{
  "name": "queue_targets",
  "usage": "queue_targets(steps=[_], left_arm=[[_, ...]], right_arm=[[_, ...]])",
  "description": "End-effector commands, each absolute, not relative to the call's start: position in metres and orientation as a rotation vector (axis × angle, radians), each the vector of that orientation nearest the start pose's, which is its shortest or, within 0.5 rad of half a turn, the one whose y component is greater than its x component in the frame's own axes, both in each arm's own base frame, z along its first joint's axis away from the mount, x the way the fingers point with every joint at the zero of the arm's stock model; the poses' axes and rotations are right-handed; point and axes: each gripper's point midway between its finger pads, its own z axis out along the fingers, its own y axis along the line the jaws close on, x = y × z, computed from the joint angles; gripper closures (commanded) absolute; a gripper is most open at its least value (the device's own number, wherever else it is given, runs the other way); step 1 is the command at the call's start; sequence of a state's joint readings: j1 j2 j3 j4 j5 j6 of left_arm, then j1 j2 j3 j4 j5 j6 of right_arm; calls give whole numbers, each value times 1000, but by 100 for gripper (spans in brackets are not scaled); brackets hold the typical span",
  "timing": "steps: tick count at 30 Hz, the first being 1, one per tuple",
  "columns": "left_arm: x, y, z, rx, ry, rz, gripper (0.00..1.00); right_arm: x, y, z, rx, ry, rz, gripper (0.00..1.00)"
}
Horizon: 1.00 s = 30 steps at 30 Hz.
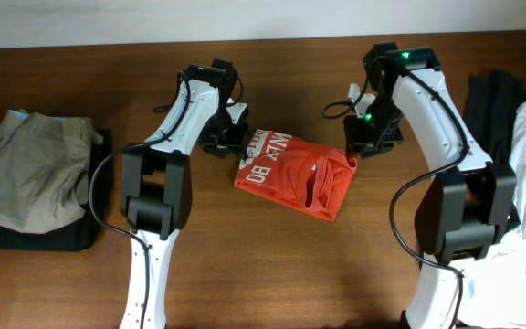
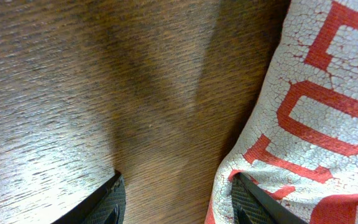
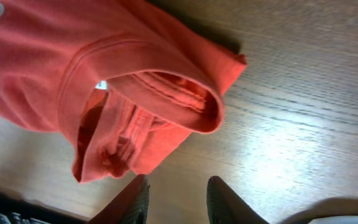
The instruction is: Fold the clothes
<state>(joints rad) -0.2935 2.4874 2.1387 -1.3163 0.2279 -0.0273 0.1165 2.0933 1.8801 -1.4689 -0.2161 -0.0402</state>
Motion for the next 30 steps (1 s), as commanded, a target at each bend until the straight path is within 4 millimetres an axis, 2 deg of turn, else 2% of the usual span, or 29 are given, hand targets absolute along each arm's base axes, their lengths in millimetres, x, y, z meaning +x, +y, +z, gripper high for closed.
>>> queue_targets(steps=[1,3,6,9,11,12,13,14,15,16,18,19,20,22,24,26,27,28,29,30], left_arm=[[423,-166,-5,411,3253,-315,45],[423,-166,-5,411,3252,-315,45],[424,-166,-5,411,3252,-314,45],[425,-167,-5,411,3246,-316,45],[425,-167,-5,411,3246,-316,44],[425,-167,-5,412,3246,-316,45],[424,-167,-5,413,3247,-316,45],[425,-167,-5,413,3246,-316,45],[426,-167,-5,413,3242,-317,45],[426,-167,-5,412,3243,-317,45],[424,-166,-5,411,3250,-315,45],[424,-166,-5,411,3250,-315,45],[424,-166,-5,411,3250,-315,45],[423,-166,-5,410,3254,-315,45],[422,-166,-4,410,3257,-314,45],[421,-165,-4,410,3264,-313,45],[421,-166,-1,410,3260,-321,44],[423,-167,2,407,3255,-335,43],[428,-172,10,410,3229,-376,41],[433,-178,18,419,3198,-420,40]], right_arm=[[356,114,111,-321,3252,412,63],[337,132,103,-420,3299,395,61],[320,143,72,-369,3358,387,58],[300,165,48,-409,3379,519,59],[297,162,43,-410,3388,502,85],[297,162,43,-409,3387,505,86],[297,165,44,-413,3385,532,80],[296,167,45,-409,3384,562,80],[295,168,46,-406,3388,568,85],[295,166,45,-400,3391,547,96],[295,125,39,-220,3462,104,96],[293,113,39,-169,3472,-27,96],[290,108,40,-168,3482,-67,96],[289,84,44,30,3461,-348,94],[294,70,46,124,3401,-498,94],[295,59,46,190,3386,-548,94],[294,52,46,218,3394,-558,90],[292,42,45,247,3397,-587,82],[294,27,43,289,3381,-633,80],[305,6,40,338,3314,-695,76]])
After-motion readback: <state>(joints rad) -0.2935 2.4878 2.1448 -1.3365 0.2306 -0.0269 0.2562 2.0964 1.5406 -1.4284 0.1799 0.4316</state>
